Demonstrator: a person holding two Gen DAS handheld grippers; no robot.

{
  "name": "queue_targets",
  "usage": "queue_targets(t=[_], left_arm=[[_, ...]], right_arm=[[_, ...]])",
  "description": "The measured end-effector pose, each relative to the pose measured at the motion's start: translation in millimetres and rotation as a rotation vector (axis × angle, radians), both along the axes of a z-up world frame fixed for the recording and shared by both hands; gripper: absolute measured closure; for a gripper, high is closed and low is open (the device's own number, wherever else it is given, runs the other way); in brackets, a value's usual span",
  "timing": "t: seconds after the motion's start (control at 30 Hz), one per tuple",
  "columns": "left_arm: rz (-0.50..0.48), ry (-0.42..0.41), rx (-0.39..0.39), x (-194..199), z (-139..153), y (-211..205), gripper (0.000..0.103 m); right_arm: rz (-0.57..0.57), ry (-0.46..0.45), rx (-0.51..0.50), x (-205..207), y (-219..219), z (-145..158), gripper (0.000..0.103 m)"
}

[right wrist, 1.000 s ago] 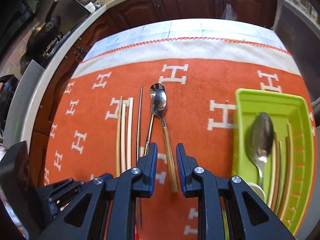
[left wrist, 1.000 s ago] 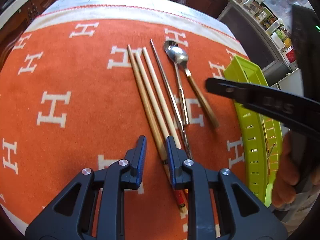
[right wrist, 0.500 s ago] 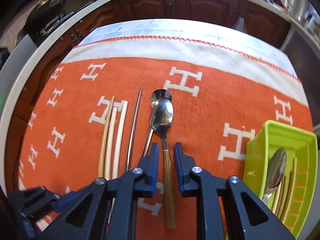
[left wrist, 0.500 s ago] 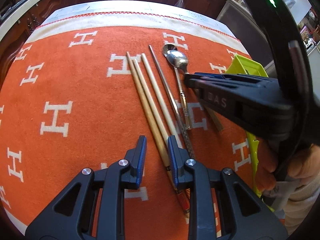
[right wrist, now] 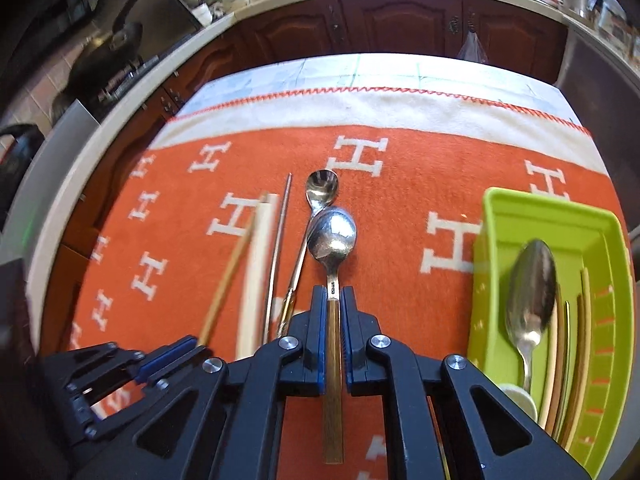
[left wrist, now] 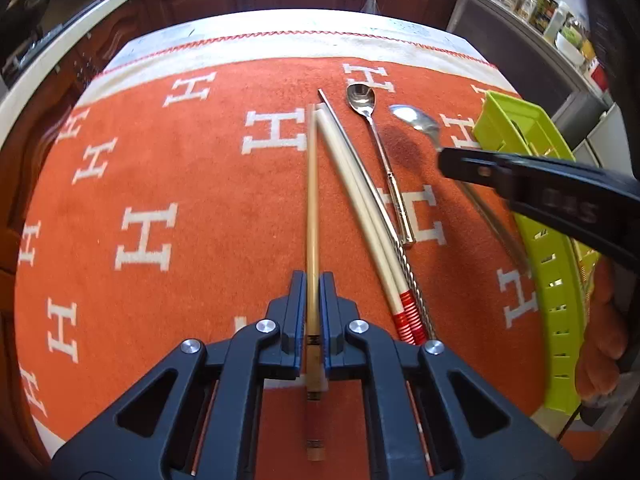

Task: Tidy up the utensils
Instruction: 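Grasp a wooden chopstick with the left tool while the right tool grasps a wooden-handled steel spoon, then carry the chopstick and spoon over the green tray and open both tools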

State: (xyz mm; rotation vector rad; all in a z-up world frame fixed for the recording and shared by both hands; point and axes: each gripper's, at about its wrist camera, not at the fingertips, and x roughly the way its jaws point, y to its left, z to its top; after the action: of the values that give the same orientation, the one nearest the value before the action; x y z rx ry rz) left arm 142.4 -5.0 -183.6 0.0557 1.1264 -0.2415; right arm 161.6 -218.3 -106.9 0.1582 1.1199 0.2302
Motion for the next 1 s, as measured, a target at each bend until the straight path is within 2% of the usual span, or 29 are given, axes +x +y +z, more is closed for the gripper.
queue_targets(t=[0.2,0.47,0.6,0.77,0.87,1.0], left_arm=[[0.018,0.001,-0.059,-11,12,15,0.099],[-0.003,-0.032,-0.175,-27,67,18,0.099],[-0.050,-0.022,-0.223,-33,95,-6,0.099],[-0.138,-0.005,-0.243,-42,116,-59,0.099],[-0.188,0.032,-0.245,-44,114,-94,0.099],[-0.203,0.077,-0.225,-43,102,-128,0.099]], right_arm=[[-0.038,-0.032,0.089,-27,-21,25,0.097],[-0.122,-0.093,0.151,-75,-68,62,0.097],[-0.184,-0.107,0.137,-99,-108,71,0.097],[-0.275,-0.068,0.103,-121,-157,57,0.097],[-0.302,-0.044,0.090,-131,-176,46,0.097],[-0.309,-0.030,0.090,-138,-189,35,0.097]])
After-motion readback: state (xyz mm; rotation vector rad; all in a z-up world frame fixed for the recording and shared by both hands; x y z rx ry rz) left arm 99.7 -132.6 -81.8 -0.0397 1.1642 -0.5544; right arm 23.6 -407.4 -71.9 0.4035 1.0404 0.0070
